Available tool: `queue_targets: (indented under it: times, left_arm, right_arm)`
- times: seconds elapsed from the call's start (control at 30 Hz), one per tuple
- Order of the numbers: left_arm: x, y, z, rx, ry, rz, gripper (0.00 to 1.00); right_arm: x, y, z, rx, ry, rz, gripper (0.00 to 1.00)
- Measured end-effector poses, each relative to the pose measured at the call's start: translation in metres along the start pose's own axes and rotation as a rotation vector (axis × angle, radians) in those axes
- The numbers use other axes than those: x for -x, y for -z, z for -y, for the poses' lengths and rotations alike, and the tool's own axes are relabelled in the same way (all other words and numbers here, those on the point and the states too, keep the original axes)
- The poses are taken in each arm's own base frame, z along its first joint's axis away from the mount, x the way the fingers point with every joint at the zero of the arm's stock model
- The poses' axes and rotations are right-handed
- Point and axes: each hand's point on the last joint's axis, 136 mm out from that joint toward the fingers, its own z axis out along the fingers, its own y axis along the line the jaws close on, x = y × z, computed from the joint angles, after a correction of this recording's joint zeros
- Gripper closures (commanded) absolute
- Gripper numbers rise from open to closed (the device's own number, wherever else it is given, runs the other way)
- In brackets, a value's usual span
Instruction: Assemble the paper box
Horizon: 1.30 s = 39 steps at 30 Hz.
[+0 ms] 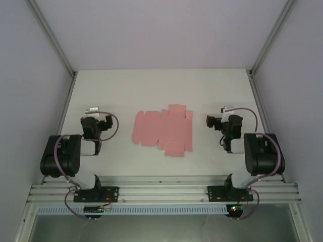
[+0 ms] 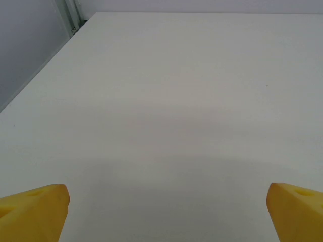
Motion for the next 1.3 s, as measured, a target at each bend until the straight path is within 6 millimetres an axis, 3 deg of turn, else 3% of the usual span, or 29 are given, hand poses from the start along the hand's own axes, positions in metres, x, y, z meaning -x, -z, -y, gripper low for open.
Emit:
queue_targets:
  times: [1.07,1.17,1.3]
  left_arm:
    - [-0.002,0.001,-0.001,-0.012,0.004,-0.019,0.0]
    - [0.01,0.007,-0.001,-0.016,0.005,-0.023,0.0]
    - [0.058,0.021,0.006,-0.057,0.066,0.01,0.0]
  right_arm:
    - [0.003,0.002,0.0,-0.002,-0.007,0.005,0.01]
    - [0.016,0.011,0.002,-0.018,-0.004,0.021,0.01]
    - [0.053,0.024,-0.002,-0.035,0.001,0.044,0.02]
